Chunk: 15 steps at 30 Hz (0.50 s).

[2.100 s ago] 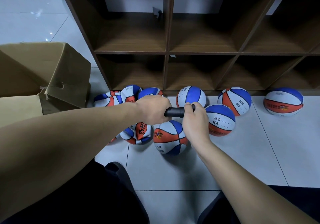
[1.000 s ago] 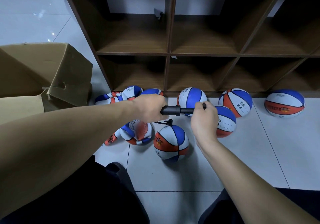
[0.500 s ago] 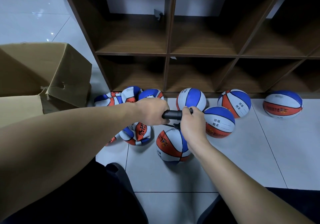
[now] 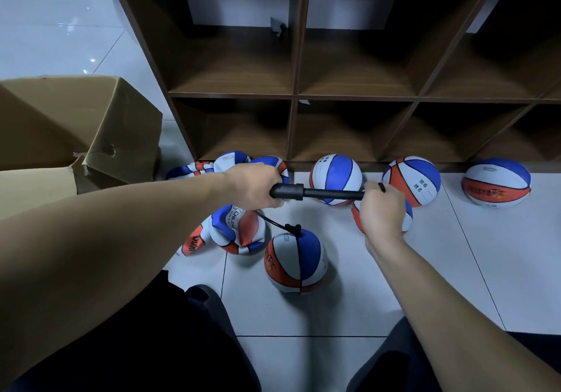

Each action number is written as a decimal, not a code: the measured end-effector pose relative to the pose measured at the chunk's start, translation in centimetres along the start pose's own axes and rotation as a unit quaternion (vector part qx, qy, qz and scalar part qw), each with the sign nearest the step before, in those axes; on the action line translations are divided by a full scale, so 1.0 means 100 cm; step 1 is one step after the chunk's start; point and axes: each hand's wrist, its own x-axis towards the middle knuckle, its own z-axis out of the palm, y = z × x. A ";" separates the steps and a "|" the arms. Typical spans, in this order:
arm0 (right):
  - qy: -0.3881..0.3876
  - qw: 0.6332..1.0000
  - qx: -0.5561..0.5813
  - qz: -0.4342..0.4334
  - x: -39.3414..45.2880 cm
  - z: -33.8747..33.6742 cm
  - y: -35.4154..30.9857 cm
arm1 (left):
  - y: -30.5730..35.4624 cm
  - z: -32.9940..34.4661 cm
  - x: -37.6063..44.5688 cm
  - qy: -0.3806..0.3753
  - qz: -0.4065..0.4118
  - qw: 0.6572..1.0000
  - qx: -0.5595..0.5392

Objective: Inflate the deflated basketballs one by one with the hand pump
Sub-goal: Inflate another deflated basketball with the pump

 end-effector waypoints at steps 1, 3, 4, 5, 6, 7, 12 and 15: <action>0.010 1.000 -0.007 -0.015 -0.004 0.004 0.002 | 0.002 0.001 0.000 0.009 0.000 1.000 0.013; 0.017 0.999 -0.020 -0.041 -0.012 0.011 0.004 | 0.007 0.002 -0.001 0.020 0.003 1.000 0.022; 0.017 0.998 -0.023 -0.047 -0.016 0.014 0.005 | 0.010 0.002 -0.002 0.021 0.005 1.000 0.021; 0.013 0.998 -0.024 -0.051 -0.019 0.017 0.006 | 0.013 0.002 -0.003 0.021 0.007 1.000 0.020; 0.004 0.998 -0.023 -0.050 -0.022 0.020 0.006 | 0.017 0.002 -0.004 0.021 0.009 1.000 0.021; -0.005 0.999 -0.023 -0.049 -0.025 0.023 0.007 | 0.021 0.002 -0.005 0.023 0.011 0.999 0.024; -0.048 0.997 -0.032 -0.054 -0.036 0.033 0.005 | 0.038 0.001 -0.007 0.043 0.021 0.998 0.040; -0.061 0.996 -0.034 -0.058 -0.042 0.038 0.004 | 0.044 0.002 -0.004 0.047 0.034 0.998 0.033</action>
